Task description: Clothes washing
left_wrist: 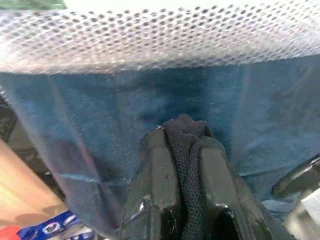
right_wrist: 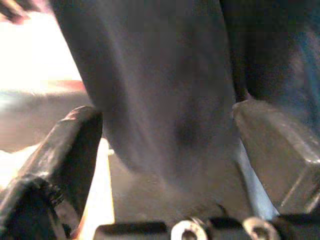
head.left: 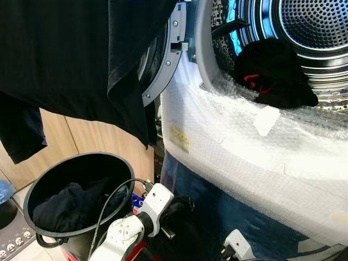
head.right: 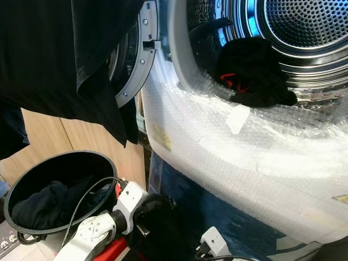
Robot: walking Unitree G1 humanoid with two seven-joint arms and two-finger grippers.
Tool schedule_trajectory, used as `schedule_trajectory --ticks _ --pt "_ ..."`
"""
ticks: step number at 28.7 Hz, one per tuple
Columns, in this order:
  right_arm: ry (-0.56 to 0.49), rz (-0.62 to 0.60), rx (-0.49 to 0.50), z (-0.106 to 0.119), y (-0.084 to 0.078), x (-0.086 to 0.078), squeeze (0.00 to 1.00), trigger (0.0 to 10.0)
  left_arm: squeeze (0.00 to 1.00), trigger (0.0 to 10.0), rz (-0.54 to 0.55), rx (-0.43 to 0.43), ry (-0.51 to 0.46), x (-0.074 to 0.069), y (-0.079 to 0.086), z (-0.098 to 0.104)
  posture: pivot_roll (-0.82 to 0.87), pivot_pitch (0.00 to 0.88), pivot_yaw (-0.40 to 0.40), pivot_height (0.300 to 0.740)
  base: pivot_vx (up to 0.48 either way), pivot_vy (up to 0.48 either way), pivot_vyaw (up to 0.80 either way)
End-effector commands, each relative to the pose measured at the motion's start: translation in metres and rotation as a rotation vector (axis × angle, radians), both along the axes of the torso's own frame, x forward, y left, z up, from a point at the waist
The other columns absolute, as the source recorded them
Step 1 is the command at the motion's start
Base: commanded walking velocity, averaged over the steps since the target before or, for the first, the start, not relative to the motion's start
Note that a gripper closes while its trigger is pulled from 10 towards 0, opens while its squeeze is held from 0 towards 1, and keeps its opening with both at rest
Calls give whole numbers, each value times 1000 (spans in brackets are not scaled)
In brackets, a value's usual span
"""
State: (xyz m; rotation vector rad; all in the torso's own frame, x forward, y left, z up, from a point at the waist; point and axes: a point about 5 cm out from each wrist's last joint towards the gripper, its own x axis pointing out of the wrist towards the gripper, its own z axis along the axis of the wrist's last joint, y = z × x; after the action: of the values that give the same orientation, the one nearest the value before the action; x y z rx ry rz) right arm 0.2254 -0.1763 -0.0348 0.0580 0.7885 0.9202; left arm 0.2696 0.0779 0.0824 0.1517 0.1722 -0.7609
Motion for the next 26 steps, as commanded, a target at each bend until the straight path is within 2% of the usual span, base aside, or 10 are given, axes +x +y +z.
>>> schedule_trajectory --ticks 1,8,11,15,18,19,23,26 --pt "-34 13 46 11 -3 10 1000 10000 0 0 -23 -13 -37 4 -4 7 97 0 -48 740 0 0 0" --pt "-112 77 176 32 2 24 1000 10000 0 0 -93 -47 -27 -1 -19 8 76 0 -41 740 0 0 0" --pt "-139 129 267 43 15 31 1000 10000 0 0 -154 -67 -25 -3 -29 11 78 0 -49 740 0 0 0" --pt "-165 239 349 52 36 30 1000 10000 0 0 -231 -66 10 -11 -36 8 77 0 -56 740 0 0 0" --pt "-170 252 364 53 42 31 1000 10000 0 0 -255 -63 25 -14 -38 5 79 0 -59 740 0 0 0" --pt "-170 261 367 53 45 30 0 10000 0 0 -257 -64 29 -14 -39 5 81 0 -59 740 0 0 0" --pt "-159 265 395 54 55 29 0 10000 0 0 -255 -74 36 -13 -40 5 78 0 -61 740 0 0 0" --pt "-133 227 396 51 62 29 0 10000 0 0 -237 -80 23 -6 -44 8 73 0 -68 740 0 0 0"
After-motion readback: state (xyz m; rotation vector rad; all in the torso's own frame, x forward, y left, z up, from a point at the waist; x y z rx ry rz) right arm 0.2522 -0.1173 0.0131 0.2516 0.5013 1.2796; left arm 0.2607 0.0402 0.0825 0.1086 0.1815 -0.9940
